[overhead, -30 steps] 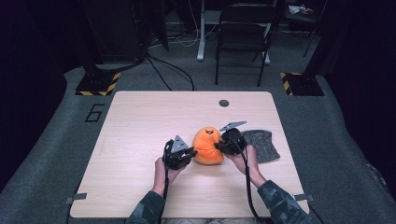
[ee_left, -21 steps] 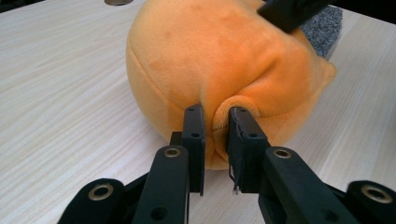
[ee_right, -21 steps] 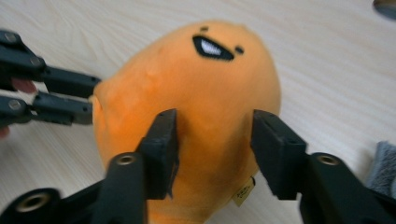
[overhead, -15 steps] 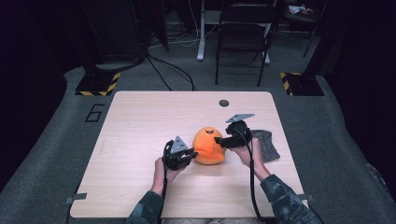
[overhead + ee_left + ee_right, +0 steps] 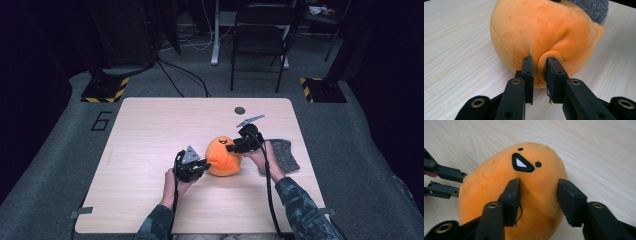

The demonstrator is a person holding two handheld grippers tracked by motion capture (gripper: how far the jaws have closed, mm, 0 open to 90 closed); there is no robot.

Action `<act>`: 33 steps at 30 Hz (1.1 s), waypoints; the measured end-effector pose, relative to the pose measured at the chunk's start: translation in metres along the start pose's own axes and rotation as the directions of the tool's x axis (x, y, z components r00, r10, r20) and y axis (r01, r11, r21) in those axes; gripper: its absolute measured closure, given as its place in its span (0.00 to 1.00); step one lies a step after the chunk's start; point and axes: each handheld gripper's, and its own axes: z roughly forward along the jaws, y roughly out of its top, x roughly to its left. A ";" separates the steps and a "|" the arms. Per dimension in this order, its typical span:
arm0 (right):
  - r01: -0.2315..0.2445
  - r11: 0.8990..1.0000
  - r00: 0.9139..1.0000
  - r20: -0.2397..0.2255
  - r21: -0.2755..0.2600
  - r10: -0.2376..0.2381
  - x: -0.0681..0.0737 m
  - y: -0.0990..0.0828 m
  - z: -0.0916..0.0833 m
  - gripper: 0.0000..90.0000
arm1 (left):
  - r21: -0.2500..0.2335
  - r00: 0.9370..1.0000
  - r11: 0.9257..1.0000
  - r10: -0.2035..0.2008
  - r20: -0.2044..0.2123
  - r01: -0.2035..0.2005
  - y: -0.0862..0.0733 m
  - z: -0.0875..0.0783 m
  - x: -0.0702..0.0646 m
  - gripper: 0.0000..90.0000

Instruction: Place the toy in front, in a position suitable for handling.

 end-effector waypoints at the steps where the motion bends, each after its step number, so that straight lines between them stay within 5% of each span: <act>1: -0.001 1.000 1.000 -0.015 0.009 0.001 -0.002 -0.001 0.004 0.70 | 0.003 1.000 1.000 -0.001 -0.001 0.001 0.000 0.000 0.000 0.86; 7: -0.019 1.000 0.999 -0.043 0.003 0.019 -0.006 -0.005 0.012 0.87 | 0.000 1.000 1.000 -0.011 -0.012 0.011 0.000 0.001 -0.001 0.86; 11: 0.020 0.999 1.000 0.023 -0.032 -0.019 0.003 -0.002 0.001 0.94 | -0.030 1.000 1.000 -0.003 -0.017 0.003 0.005 -0.005 -0.002 0.90; 16: 0.032 0.997 0.996 0.086 -0.072 -0.026 0.015 -0.001 -0.019 0.96 | -0.092 1.000 0.996 -0.014 -0.027 0.012 0.017 -0.022 0.003 0.95; 20: 0.020 0.995 0.993 0.117 -0.094 -0.009 0.025 -0.002 -0.029 0.96 | -0.073 1.000 0.997 -0.020 -0.021 0.018 0.016 -0.019 0.003 0.95; 25: -0.002 0.994 0.993 0.117 -0.109 0.015 0.033 -0.007 -0.038 0.96 | -0.102 0.998 0.994 -0.038 -0.042 0.034 0.017 -0.022 0.005 0.95; 33: 0.042 0.993 0.993 0.113 -0.112 -0.029 0.052 -0.014 -0.047 0.96 | -0.119 0.996 0.991 -0.063 -0.065 0.055 0.020 -0.026 0.014 0.95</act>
